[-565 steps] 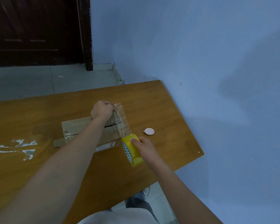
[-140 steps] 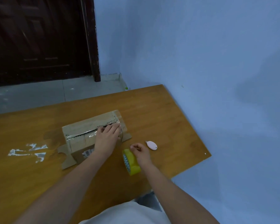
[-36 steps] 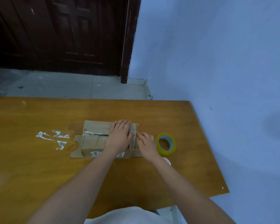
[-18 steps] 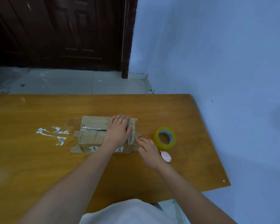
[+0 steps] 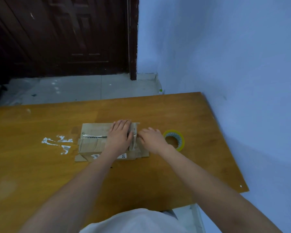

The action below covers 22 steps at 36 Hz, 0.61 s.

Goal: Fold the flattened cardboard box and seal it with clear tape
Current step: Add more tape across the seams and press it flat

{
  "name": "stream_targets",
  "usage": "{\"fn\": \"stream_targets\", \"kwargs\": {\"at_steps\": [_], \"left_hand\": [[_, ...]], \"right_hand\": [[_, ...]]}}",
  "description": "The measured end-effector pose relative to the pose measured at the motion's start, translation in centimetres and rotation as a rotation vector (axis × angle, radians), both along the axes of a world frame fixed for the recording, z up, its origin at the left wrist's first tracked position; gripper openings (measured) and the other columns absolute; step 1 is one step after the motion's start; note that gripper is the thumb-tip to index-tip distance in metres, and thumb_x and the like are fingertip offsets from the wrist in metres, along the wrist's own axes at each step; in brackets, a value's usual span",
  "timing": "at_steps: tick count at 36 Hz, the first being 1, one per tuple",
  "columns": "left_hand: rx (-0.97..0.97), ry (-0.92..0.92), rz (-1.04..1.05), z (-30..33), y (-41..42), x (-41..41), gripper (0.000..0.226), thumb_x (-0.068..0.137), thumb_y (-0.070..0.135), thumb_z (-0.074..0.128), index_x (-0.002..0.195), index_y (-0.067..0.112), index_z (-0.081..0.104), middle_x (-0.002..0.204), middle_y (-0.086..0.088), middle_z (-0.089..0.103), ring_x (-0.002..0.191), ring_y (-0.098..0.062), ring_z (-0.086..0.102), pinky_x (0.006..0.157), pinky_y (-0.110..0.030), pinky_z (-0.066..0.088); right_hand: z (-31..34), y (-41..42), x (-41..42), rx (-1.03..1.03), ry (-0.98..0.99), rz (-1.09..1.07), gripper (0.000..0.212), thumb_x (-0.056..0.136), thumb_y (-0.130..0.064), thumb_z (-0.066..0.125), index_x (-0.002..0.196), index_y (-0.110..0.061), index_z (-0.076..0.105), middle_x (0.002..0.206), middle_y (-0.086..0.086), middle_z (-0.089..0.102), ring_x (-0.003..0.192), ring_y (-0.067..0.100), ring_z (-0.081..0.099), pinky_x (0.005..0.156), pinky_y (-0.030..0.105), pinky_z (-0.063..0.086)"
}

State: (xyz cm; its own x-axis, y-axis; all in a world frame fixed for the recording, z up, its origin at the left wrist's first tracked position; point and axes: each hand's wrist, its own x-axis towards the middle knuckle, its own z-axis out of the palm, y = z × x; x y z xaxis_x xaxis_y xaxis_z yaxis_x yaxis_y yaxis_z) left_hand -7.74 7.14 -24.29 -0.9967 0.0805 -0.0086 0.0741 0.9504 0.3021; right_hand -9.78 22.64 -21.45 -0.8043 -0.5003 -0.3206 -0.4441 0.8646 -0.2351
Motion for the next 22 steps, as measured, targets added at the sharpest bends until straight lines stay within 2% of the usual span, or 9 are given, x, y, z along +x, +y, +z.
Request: {"fn": "stream_targets", "kwargs": {"at_steps": [6,16,19,22], "left_hand": [[-0.023,-0.009,0.005,-0.2,0.0,-0.1,0.071,0.088,0.047,0.007,0.143,0.013,0.036,0.147,-0.003,0.040,0.139,-0.020,0.028,0.117,-0.036,0.009],[-0.007,-0.017,0.020,-0.3,0.1,-0.1,0.069,0.088,0.046,0.010,0.140,0.012,0.041,0.143,-0.004,0.045,0.136,-0.022,0.033,0.116,-0.037,0.012],[-0.007,-0.015,0.027,-0.3,0.1,-0.1,0.069,0.088,0.046,0.011,0.140,0.012,0.042,0.142,-0.004,0.046,0.135,-0.022,0.035,0.115,-0.036,0.012],[-0.008,-0.021,0.029,-0.1,0.0,0.0,0.070,0.088,0.046,0.010,0.140,0.012,0.041,0.143,-0.004,0.045,0.136,-0.022,0.033,0.116,-0.036,0.011]], "right_hand": [[-0.3,0.1,-1.0,0.005,0.017,0.040,0.030,0.098,-0.017,0.033,0.123,-0.016,0.049,0.130,0.004,0.050,0.120,0.027,0.042,0.097,0.045,0.033],[-1.0,-0.1,-2.8,0.000,-0.008,0.006,0.037,0.097,-0.018,0.035,0.133,-0.017,0.044,0.139,0.004,0.044,0.127,0.027,0.039,0.100,0.045,0.033],[-0.8,0.2,-3.0,-0.043,0.038,-0.024,0.031,0.096,-0.019,0.036,0.122,-0.014,0.052,0.127,0.006,0.053,0.119,0.027,0.045,0.095,0.043,0.035],[-0.6,0.8,-3.2,-0.122,0.148,-0.109,0.022,0.092,-0.019,0.040,0.099,-0.010,0.058,0.103,0.008,0.061,0.102,0.028,0.054,0.079,0.036,0.036]]}}
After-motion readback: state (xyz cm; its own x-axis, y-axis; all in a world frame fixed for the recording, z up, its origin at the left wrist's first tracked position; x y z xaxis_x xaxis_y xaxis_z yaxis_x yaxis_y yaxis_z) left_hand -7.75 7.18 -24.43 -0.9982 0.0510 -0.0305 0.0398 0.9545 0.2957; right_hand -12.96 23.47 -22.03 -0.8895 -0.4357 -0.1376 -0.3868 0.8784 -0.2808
